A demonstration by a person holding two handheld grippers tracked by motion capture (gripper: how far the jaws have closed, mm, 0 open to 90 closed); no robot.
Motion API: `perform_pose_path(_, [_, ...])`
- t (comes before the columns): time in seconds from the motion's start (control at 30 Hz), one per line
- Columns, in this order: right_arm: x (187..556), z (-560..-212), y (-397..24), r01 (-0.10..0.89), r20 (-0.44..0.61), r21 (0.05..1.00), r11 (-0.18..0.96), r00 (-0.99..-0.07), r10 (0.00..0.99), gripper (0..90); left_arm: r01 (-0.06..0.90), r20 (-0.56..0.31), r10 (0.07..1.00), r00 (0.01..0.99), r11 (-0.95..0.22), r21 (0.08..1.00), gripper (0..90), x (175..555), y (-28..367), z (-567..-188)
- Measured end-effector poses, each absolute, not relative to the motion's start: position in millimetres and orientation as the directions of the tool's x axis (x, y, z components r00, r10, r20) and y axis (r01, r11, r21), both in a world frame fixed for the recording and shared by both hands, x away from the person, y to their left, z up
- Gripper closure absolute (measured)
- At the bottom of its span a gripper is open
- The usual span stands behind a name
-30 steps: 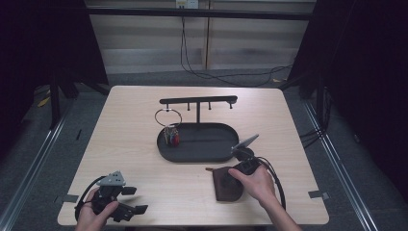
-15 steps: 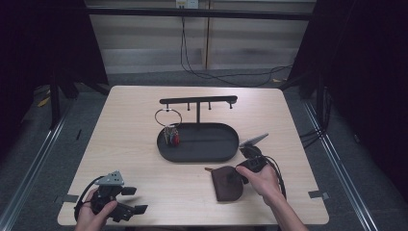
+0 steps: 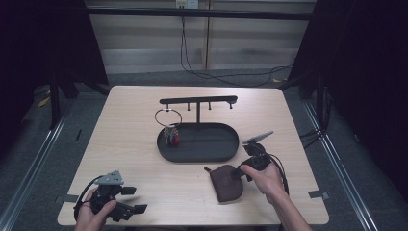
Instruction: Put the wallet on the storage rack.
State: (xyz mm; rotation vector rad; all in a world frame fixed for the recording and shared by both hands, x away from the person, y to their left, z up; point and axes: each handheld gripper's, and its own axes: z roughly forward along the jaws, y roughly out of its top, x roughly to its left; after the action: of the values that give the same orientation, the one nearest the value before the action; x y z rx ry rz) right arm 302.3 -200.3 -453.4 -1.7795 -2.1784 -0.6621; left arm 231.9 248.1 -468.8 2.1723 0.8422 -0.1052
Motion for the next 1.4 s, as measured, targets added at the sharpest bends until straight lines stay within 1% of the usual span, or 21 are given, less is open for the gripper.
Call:
perform_pose_path(0.13, [301,-449,-199,0.967,0.448,0.194,0.167,-0.239,0.862,77.3,0.608,-0.339,0.539,0.771,-0.466,0.643,16.6,233,248,-469])
perform_pose_path(0.2, [301,-444,-199,0.963,0.446,0.209,0.171,-0.249,0.860,81.2,0.606,-0.339,0.534,0.774,-0.469,0.643,16.6,234,248,-469])
perform_pose_path(0.4, [302,-434,-195,0.954,0.432,0.232,0.189,-0.275,0.859,83.5,0.605,-0.338,0.534,0.775,-0.470,0.643,16.6,234,248,-469])
perform_pose_path(0.77, [304,-415,-185,0.938,0.361,0.255,0.236,-0.319,0.876,85.1,0.615,-0.341,0.548,0.764,-0.457,0.643,16.6,235,249,-469])
perform_pose_path(0.8, [305,-412,-183,0.931,0.344,0.255,0.260,-0.339,0.876,85.0,0.611,-0.337,0.547,0.766,-0.458,0.645,16.7,235,250,-469])
perform_pose_path(0.97, [306,-403,-180,0.923,0.298,0.252,0.291,-0.360,0.884,84.9,0.610,-0.338,0.546,0.767,-0.455,0.649,16.7,234,250,-468])
perform_pose_path(1.4, [312,-380,-179,0.923,0.220,0.233,0.308,-0.358,0.907,84.7,0.612,-0.337,0.549,0.765,-0.454,0.648,16.7,234,250,-468])
